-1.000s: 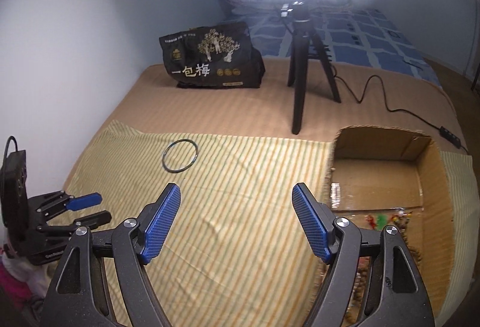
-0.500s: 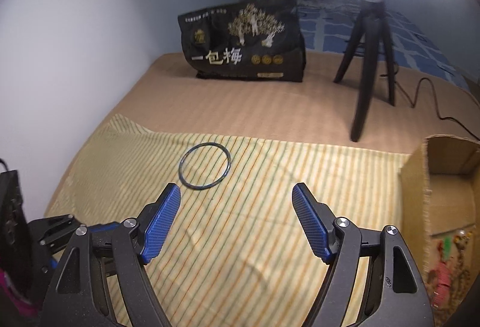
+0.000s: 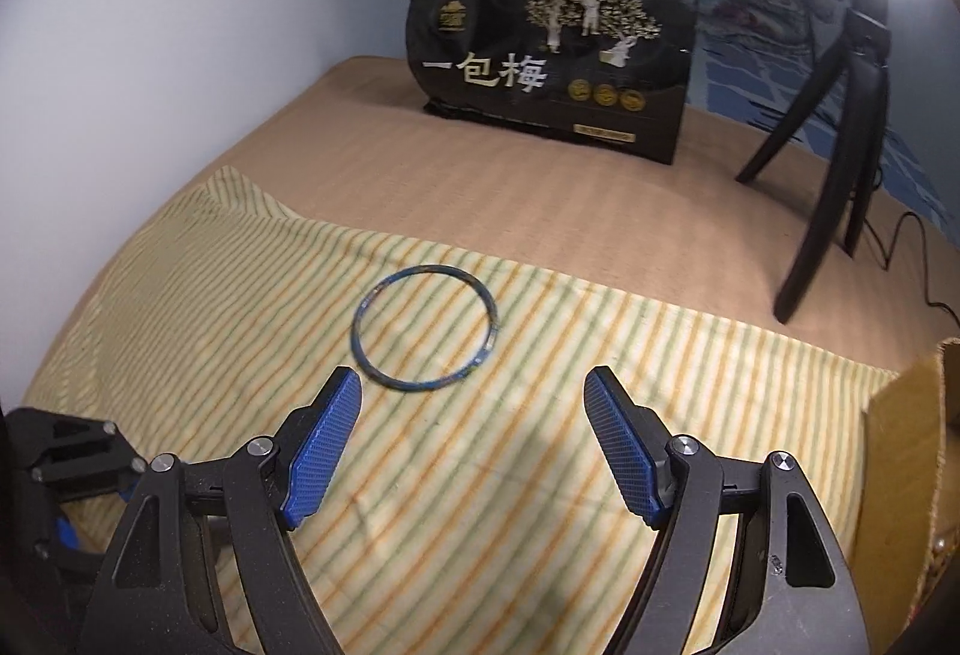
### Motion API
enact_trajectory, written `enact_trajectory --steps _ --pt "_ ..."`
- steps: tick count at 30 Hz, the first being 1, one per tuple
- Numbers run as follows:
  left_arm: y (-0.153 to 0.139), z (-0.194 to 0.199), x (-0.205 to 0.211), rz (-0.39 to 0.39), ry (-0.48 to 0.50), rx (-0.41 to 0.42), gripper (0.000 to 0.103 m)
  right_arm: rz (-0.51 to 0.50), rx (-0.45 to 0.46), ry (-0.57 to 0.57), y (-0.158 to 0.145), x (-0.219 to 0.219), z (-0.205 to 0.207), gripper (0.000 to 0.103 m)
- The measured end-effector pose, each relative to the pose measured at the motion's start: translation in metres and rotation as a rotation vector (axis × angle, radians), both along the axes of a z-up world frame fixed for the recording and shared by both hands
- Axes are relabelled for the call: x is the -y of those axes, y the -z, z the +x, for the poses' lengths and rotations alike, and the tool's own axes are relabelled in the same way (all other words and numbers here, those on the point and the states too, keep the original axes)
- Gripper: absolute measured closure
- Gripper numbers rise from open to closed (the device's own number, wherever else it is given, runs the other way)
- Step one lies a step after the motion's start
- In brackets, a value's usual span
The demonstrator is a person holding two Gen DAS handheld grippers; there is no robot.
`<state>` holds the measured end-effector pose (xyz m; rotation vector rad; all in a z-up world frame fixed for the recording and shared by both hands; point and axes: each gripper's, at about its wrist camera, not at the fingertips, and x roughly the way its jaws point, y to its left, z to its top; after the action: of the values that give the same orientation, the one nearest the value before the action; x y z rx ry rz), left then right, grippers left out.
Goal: Organize jewelry
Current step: 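Close left tool on the earring while right tool grips the blue bangle rim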
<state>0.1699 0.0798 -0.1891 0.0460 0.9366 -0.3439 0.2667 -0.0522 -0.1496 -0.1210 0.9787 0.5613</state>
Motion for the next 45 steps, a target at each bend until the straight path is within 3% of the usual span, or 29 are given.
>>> enact_trajectory --steps 10,21,28,45 --pt "0.004 0.007 -0.015 -0.013 -0.045 -0.005 0.096 0.026 -0.036 0.005 0.018 -0.014 0.015 0.026" --pt "0.003 0.012 -0.037 -0.033 -0.093 -0.013 0.096 -0.052 -0.027 -0.080 0.030 -0.046 0.018 0.026" --pt "0.003 0.013 -0.042 -0.039 -0.111 -0.014 0.096 -0.119 -0.021 -0.073 0.035 -0.061 0.022 0.026" --pt "-0.003 0.010 -0.050 -0.063 -0.165 -0.028 0.096 -0.152 -0.057 -0.104 0.032 -0.053 0.007 0.031"
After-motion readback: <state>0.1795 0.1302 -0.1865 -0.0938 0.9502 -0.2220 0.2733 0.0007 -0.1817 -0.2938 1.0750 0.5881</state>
